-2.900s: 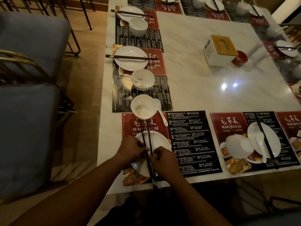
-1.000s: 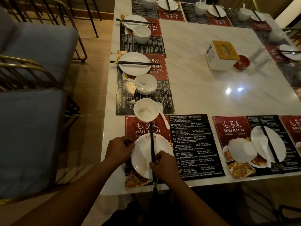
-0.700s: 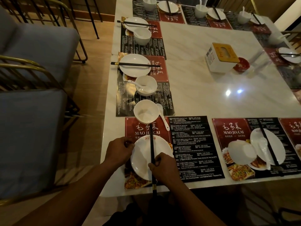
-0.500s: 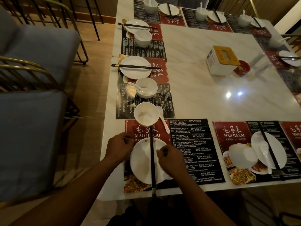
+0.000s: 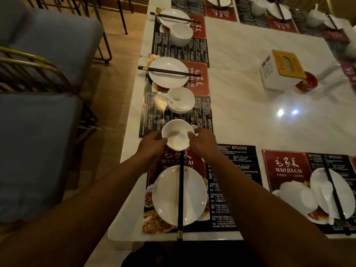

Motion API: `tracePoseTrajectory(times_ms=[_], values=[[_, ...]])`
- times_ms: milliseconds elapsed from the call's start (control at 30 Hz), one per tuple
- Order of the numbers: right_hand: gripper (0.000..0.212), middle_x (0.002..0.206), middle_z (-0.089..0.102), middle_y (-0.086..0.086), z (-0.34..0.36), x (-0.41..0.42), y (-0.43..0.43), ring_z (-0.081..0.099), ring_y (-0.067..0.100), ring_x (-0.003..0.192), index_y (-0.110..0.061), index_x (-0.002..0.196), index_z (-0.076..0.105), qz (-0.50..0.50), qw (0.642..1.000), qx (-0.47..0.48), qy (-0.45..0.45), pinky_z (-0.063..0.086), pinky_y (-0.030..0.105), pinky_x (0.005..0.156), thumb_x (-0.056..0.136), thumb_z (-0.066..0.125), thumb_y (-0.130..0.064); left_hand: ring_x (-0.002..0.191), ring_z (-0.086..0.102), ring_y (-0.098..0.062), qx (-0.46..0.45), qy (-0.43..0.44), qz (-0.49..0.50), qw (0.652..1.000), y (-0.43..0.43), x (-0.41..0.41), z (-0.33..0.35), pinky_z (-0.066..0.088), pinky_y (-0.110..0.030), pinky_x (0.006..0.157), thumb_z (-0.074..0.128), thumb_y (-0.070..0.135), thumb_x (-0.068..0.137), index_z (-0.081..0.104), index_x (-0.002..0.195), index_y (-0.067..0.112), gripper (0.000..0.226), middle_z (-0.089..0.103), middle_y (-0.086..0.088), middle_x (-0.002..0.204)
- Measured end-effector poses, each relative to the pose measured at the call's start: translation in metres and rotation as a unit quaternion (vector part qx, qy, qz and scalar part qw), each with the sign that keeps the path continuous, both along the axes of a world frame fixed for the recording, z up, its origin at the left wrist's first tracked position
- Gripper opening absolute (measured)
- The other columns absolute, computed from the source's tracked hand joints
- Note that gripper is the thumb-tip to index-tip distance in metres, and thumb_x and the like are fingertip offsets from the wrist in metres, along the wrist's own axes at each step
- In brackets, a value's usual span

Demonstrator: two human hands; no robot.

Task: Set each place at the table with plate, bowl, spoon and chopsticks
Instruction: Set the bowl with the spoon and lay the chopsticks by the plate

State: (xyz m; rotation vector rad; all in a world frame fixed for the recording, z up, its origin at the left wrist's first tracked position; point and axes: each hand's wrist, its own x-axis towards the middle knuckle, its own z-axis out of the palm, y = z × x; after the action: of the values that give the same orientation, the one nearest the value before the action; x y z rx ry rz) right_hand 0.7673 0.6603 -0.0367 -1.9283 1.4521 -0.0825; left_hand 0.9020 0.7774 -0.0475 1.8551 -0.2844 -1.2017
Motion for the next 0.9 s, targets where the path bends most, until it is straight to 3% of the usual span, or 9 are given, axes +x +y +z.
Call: tracePoseTrajectory(times_ms=[67,200,300,467,567,667,767,900], values=[[0.033,0.117,0.069,0.010,-0.002,0.003,-0.003,0.057,0.016,0.088,-0.010,0.127,0.064,0.006,1.000,-0.005,0.002,0.038,0.023,0.060,0.100,0.055,-0.026,0.109,0.064,-0.025,-0.008,0.008,0.007,1.000,-0.001,0.000,0.003,0.054,-0.048,0.096,0.061,0.022,0.096,0.056,0.137,0.022,0.041,0.064,-0.006,0.127],[0.030,0.116,0.069,0.011,0.002,0.009,-0.008,0.062,0.020,0.096,-0.010,0.123,0.066,0.011,1.000,-0.020,-0.019,0.043,0.027,0.074,0.098,0.056,-0.024,0.106,0.065,-0.023,-0.038,-0.033,0.037,0.998,0.000,0.003,0.014,0.056,-0.049,0.093,0.063,0.024,0.094,0.060,0.133,0.027,0.039,0.067,-0.002,0.121],[0.030,0.111,0.070,0.007,0.018,0.000,-0.015,0.063,0.023,0.099,-0.014,0.124,0.065,0.024,0.998,-0.035,-0.040,0.042,0.026,0.075,0.098,0.055,-0.024,0.103,0.068,-0.020,-0.064,-0.074,0.060,0.993,0.000,-0.001,0.028,0.058,-0.046,0.089,0.065,0.030,0.094,0.061,0.126,0.032,0.033,0.067,-0.001,0.120],[0.026,0.102,0.071,0.002,0.037,-0.070,-0.028,0.062,0.011,0.080,-0.019,0.121,0.065,0.041,0.998,-0.033,-0.047,0.045,0.020,0.061,0.099,0.054,-0.026,0.098,0.067,-0.015,-0.078,-0.098,0.013,0.992,-0.014,-0.054,0.053,0.059,-0.041,0.086,0.066,0.031,0.093,0.062,0.098,0.036,0.009,0.067,0.006,0.105],[0.022,0.093,0.069,-0.004,0.037,-0.126,-0.032,0.061,0.005,0.074,-0.018,0.116,0.068,0.053,0.998,-0.009,-0.038,0.056,0.030,0.069,0.100,0.055,-0.025,0.088,0.070,-0.017,-0.055,-0.063,-0.036,0.996,-0.021,-0.095,0.054,0.062,-0.038,0.077,0.065,0.032,0.094,0.061,0.109,0.024,0.017,0.068,0.002,0.106],[0.024,0.103,0.071,-0.004,0.024,-0.169,-0.037,0.059,0.005,0.081,-0.020,0.119,0.069,0.082,0.997,0.005,0.001,0.046,0.023,0.068,0.100,0.055,-0.026,0.083,0.074,-0.014,-0.046,-0.049,-0.100,0.993,-0.019,-0.133,0.047,0.062,-0.041,0.078,0.065,0.028,0.095,0.058,0.128,0.027,0.034,0.068,0.002,0.112],[0.025,0.108,0.071,0.002,0.013,-0.190,-0.043,0.057,0.011,0.087,-0.020,0.121,0.068,0.096,0.995,0.023,0.029,0.040,0.025,0.073,0.101,0.054,-0.025,0.093,0.070,-0.012,-0.011,-0.091,-0.158,0.983,-0.017,-0.164,0.035,0.059,-0.041,0.086,0.063,0.026,0.095,0.056,0.136,0.030,0.041,0.069,0.003,0.114],[0.026,0.108,0.072,0.000,0.007,-0.200,-0.045,0.058,0.010,0.086,-0.023,0.122,0.069,0.130,0.990,0.028,0.035,0.042,0.026,0.075,0.101,0.054,-0.027,0.101,0.060,-0.006,0.004,-0.098,-0.147,0.984,-0.014,-0.190,0.029,0.053,-0.024,0.082,0.064,0.014,0.093,0.051,0.139,0.031,0.051,0.063,0.008,0.119]])
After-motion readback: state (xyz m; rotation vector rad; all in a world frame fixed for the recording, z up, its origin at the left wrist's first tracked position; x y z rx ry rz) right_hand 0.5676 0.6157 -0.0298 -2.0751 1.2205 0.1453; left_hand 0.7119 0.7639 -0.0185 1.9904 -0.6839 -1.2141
